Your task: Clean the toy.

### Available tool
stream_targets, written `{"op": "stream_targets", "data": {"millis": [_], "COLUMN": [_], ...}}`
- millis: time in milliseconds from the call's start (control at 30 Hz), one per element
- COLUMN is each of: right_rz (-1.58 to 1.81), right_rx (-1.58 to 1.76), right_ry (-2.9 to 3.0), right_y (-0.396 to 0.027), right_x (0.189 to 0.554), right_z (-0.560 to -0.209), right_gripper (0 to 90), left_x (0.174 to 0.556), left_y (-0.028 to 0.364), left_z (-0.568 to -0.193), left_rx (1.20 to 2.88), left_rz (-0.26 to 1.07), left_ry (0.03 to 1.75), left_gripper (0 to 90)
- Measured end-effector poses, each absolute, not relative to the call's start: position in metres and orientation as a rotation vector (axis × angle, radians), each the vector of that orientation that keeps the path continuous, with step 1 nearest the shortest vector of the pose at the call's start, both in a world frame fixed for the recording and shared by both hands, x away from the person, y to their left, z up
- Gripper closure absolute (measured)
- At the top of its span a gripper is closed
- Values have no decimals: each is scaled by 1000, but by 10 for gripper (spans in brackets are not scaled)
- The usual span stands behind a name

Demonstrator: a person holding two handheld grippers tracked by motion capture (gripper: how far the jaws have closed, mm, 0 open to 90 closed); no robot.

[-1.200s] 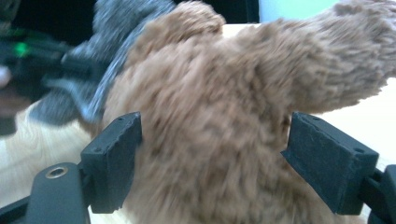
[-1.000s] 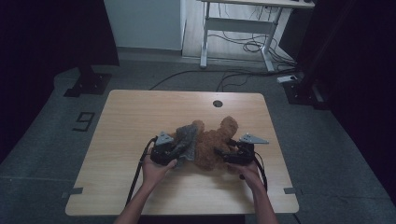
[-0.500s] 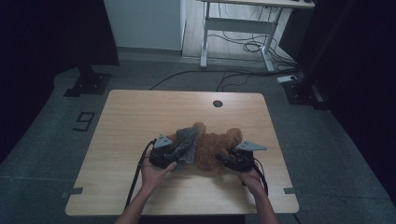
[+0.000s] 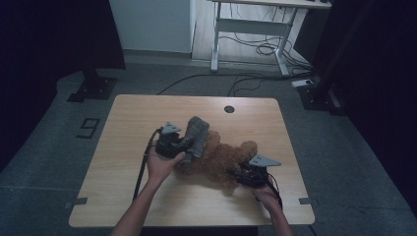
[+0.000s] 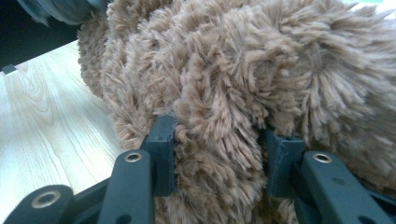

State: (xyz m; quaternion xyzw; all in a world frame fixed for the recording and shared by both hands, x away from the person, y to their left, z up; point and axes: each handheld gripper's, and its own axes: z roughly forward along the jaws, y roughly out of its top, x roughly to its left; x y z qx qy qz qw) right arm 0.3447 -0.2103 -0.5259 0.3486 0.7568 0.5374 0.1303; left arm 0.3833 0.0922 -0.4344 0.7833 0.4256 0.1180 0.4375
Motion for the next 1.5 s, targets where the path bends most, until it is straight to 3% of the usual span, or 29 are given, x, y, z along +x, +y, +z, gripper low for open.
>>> {"op": "stream_targets", "data": {"millis": [133,267,633,733,933,1000,1233,1500], "right_rz": [1554,1548,1541,1536,1465,1493,1495,1501], "right_rx": [1005,1018,1014,1020,1059,1074,1042,1038], "right_ry": [2199,2208,2220,2217,2262,2255,2282,2288], "right_y": [-210,-213,-212,-212,-209,-210,-209,-211], "right_x": [344,345,344,344,344,345,344,345], "right_z": [-526,-527,-528,-528,-530,-532,-532,-533], "right_gripper": [541,540,524,508,368,364,534,550], "left_x": [379,373,359,357,354,354,352,350], "left_y": [60,51,117,132,145,146,157,175], "left_z": [-446,-450,-449,-454,-461,-463,-460,-454], "left_rx": [1961,1985,1915,1889,1854,1846,1842,1829], "left_rz": [256,321,425,398,372,363,379,396], "left_ry": [1012,989,1044,1072,1089,1092,1108,1147], "left_gripper": [759,767,779,779,780,781,782,783]}}
